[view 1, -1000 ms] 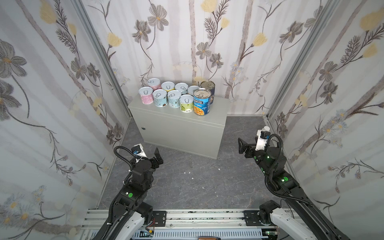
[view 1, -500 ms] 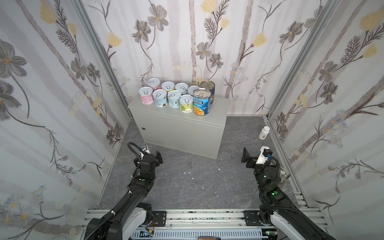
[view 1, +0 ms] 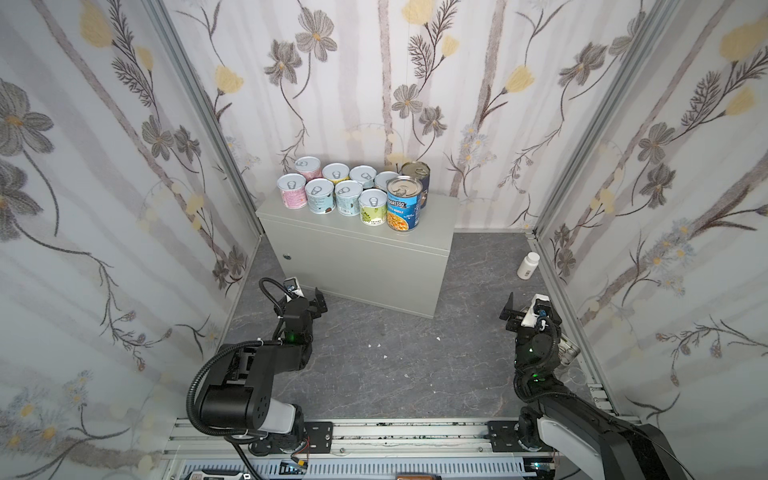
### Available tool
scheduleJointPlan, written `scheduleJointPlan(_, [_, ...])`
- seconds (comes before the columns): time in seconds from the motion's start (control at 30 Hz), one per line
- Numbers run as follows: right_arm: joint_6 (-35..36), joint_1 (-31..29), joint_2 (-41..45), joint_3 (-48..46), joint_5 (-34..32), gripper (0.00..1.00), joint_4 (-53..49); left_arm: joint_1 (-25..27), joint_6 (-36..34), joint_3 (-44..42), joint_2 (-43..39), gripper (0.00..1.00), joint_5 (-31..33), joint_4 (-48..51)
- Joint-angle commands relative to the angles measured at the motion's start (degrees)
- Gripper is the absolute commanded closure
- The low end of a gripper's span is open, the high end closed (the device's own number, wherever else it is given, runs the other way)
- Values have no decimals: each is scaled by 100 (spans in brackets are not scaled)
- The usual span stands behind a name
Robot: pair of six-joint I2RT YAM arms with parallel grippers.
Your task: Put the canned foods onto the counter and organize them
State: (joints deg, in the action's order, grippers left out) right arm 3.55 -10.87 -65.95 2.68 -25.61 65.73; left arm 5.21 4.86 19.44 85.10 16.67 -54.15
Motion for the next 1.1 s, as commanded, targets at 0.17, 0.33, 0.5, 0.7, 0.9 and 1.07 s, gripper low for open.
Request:
scheduleJointPlan(0.17, [-236,300,-1278,36,709,0,1838,-186,-170,69,353,0,-483,-913])
scheduleJointPlan(0.33, [-334,456,-2292,-473,907,0,3808,-99,-175,-716,439,0,-237,-2367])
scheduleJointPlan(0.5, [-83,428,-2162,-660,1527,0,3883,253,-471,-1034,663,0,351,-3282])
scheduleJointPlan(0.7, [-56,469,-2384,-369,1717,0,3771,197,-411,-843,704,0,339,-3034])
scheduleJointPlan(0.9, [-607,1164,-2068,904,2759,0,925,-249,-110,-576,596,0,-524,-2319])
scheduleJointPlan(1.07, [-593,1256,-2125,977,2957,0,859,-249,-112,-577,593,0,-535,-2319])
